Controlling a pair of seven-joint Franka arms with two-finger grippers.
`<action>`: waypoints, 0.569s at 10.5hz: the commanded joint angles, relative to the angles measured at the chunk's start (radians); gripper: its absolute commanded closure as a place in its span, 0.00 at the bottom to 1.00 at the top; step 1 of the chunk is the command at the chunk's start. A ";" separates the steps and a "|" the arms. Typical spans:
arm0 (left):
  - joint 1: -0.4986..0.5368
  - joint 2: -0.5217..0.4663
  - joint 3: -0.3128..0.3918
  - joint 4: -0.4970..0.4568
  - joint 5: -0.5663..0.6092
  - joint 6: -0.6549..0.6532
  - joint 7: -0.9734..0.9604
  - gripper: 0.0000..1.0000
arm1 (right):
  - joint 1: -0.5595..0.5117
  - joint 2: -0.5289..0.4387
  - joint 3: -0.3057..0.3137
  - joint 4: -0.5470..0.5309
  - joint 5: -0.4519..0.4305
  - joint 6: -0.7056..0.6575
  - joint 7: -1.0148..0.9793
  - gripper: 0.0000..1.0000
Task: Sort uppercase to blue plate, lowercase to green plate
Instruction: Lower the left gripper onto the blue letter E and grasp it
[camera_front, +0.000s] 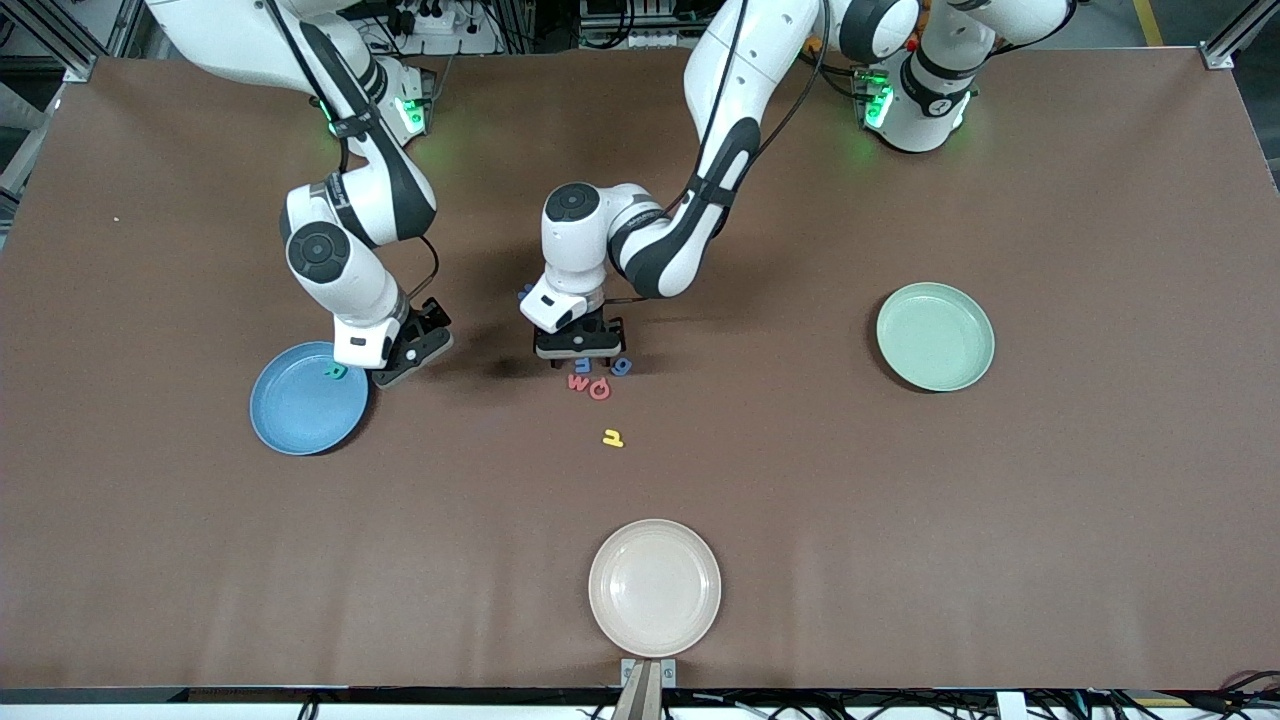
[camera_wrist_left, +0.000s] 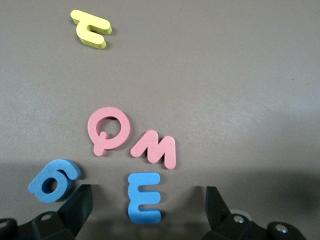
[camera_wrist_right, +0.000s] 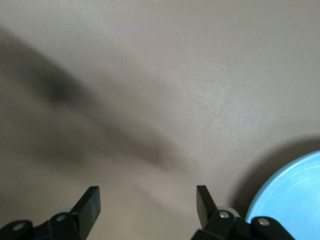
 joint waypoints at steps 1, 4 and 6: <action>-0.013 0.013 0.016 0.024 0.026 0.001 -0.044 0.00 | -0.009 -0.029 0.006 -0.026 -0.043 0.000 -0.058 0.09; -0.015 0.017 0.014 0.023 0.027 0.001 -0.044 0.00 | -0.009 -0.023 0.006 -0.023 -0.093 0.008 -0.058 0.00; -0.015 0.016 0.016 0.023 0.027 0.001 -0.044 0.00 | -0.018 -0.018 0.006 -0.023 -0.094 0.012 -0.058 0.00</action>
